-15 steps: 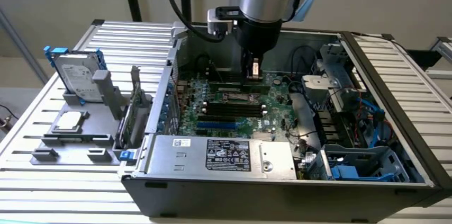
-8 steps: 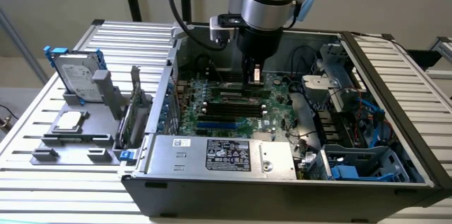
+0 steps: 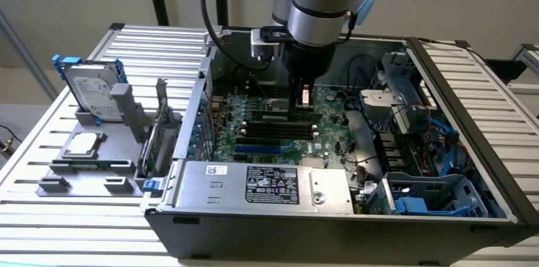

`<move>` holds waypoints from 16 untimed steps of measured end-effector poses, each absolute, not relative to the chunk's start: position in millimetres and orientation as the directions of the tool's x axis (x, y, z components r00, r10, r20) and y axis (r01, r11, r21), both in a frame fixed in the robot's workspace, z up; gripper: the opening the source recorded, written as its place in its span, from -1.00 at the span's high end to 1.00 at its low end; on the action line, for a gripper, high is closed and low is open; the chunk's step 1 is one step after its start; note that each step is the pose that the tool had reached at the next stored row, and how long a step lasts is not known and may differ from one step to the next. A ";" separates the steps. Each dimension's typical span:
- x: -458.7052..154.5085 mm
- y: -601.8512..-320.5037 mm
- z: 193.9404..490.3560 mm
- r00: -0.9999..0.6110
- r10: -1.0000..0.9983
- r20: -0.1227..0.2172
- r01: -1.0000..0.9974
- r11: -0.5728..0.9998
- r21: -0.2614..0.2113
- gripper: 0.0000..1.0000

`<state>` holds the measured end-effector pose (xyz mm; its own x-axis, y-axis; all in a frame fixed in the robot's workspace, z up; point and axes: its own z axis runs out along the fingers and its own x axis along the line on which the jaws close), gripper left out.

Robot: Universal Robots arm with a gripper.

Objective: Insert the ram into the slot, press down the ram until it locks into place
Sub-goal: 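Insert the ram into the slot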

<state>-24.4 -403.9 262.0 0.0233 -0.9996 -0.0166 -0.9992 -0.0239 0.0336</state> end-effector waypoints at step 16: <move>-31.8 -405.1 240.0 0.023 -1.000 -0.010 -0.999 -0.024 0.034 0.73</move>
